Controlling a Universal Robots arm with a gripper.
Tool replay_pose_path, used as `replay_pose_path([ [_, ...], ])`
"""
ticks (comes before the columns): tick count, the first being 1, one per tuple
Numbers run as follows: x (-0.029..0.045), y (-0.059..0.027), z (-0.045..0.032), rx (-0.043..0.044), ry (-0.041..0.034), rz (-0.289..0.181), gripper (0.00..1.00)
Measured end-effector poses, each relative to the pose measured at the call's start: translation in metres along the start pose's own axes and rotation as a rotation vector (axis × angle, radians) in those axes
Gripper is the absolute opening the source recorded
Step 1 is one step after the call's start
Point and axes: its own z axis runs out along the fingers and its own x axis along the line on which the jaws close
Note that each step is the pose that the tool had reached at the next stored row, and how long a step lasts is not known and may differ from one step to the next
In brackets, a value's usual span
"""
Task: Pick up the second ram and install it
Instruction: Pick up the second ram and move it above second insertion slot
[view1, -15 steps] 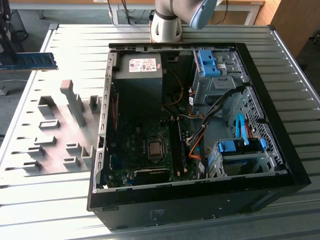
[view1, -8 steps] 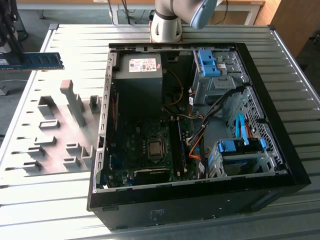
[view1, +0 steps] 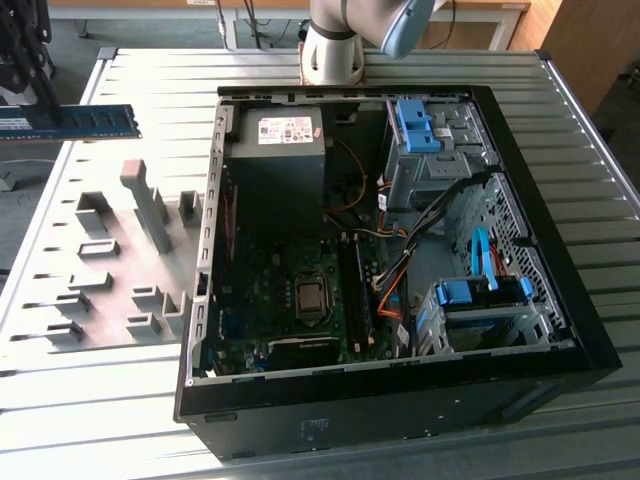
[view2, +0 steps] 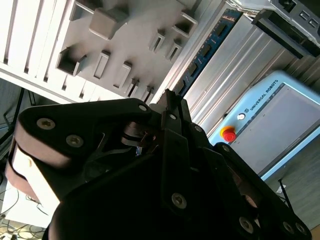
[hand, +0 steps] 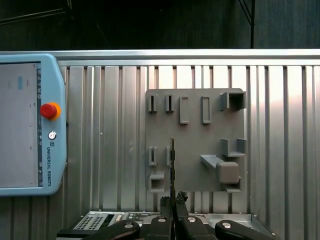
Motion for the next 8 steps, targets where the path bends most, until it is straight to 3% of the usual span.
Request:
replay_pose_path([
  [8, -0.0001, -0.0115, -0.0002, 0.0001, 0.0, 0.0, 0.14],
])
